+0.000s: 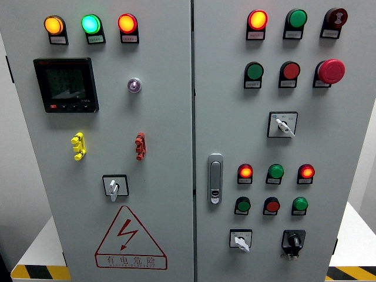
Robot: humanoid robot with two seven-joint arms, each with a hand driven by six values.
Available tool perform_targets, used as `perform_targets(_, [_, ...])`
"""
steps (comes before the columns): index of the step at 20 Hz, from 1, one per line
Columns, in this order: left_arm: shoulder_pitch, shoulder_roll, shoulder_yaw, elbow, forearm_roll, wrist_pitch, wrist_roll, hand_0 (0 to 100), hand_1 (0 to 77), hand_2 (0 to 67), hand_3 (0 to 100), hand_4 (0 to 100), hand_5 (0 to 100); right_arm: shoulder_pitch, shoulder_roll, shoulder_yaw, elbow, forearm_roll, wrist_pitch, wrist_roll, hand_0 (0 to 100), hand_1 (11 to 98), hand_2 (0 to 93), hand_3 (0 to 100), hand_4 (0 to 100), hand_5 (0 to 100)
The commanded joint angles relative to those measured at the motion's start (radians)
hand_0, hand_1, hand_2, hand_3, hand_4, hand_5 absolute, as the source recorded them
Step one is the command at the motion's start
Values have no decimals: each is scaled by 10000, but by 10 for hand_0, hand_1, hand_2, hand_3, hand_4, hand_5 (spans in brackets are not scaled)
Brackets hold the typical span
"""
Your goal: Turn on light switch 1
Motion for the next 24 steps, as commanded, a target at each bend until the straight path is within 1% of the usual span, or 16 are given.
perform_targets(1, [-18, -14, 1643, -254, -208, -16, -409, 0, 0, 0, 0, 0, 0, 0, 2, -6, 0, 0, 5, 0, 0, 194, 0, 198, 194, 104])
perform_targets(2, [-18, 1, 2153, -393, -361, -16, -456, 0, 0, 0, 0, 0, 0, 0, -13, -6, 0, 0, 5, 0, 0, 197, 0, 198, 194, 105])
perform_targets(3, [-18, 32, 2507, -637, -696, -16, -396, 0, 0, 0, 0, 0, 0, 0, 2, -6, 0, 0, 5, 0, 0, 198, 0, 198, 194, 105])
perform_targets(4, [-18, 63, 2420, -867, -973, 0, -319, 0, 0, 0, 0, 0, 0, 0, 2, -6, 0, 0, 5, 0, 0, 199, 0, 198, 194, 105])
perform_targets(6, [-79, 78, 1625, -1053, -1237, -31, -135, 0, 0, 0, 0, 0, 0, 0, 2, -6, 0, 0, 5, 0, 0, 199, 0, 198, 194, 105])
perform_targets(7, [-94, 78, 1469, -1084, -1222, -31, -58, 0, 0, 0, 0, 0, 0, 0, 2, 9, 0, 0, -10, 0, 0, 199, 0, 198, 194, 105])
perform_targets(8, [-94, 78, 1437, -1100, -1206, -16, -42, 0, 0, 0, 0, 0, 0, 0, -13, -6, 0, 0, 5, 0, 0, 194, 0, 198, 194, 105])
perform_targets(10, [-94, 78, 1315, -1145, -1206, -16, -42, 0, 0, 0, 0, 0, 0, 0, 2, -6, 0, 0, 5, 0, 0, 196, 0, 198, 194, 105])
perform_targets(12, [-94, 32, 995, -1436, -1191, -16, -58, 0, 0, 0, 0, 0, 0, 0, 2, -6, 0, 0, -10, 0, 0, 195, 0, 198, 194, 105])
perform_targets(14, [-94, 2, 213, -1849, -1160, 0, -73, 0, 0, 0, 0, 0, 0, 0, 2, -6, 0, 0, -10, 0, 0, 196, 0, 198, 194, 105])
perform_targets(16, [-94, -14, 58, -2644, -1145, 107, -88, 0, 9, 0, 0, 0, 0, 0, 2, 9, 0, 0, 5, 0, 0, 199, 0, 198, 194, 105])
perform_targets(17, [-94, -44, -80, -3120, -1145, 122, -88, 0, 24, 0, 0, 0, 0, 0, 2, 9, 0, 0, 5, 0, 0, 199, 0, 198, 194, 105])
perform_targets(19, [-94, -44, -586, -4041, -1053, 123, -73, 0, 40, 0, 0, 0, 0, 0, 2, -6, 0, 0, 5, 0, 0, 199, 0, 198, 194, 104])
perform_targets(20, [-79, -44, -648, -4485, -931, 123, -73, 0, 45, 0, 0, 0, 0, 0, -13, 9, 0, 0, 5, 0, 0, 199, 0, 198, 194, 104])
perform_targets(21, [-79, -44, -695, -4839, -748, 123, -73, 0, 50, 0, 0, 0, 0, 0, 2, 9, 0, 0, -10, 0, 0, 199, 0, 198, 194, 105])
perform_targets(24, [-79, -44, -940, -6188, -302, 123, -58, 0, 57, 23, 0, 0, 0, 0, 2, 9, 0, 0, 5, 0, 0, 199, 0, 198, 194, 104])
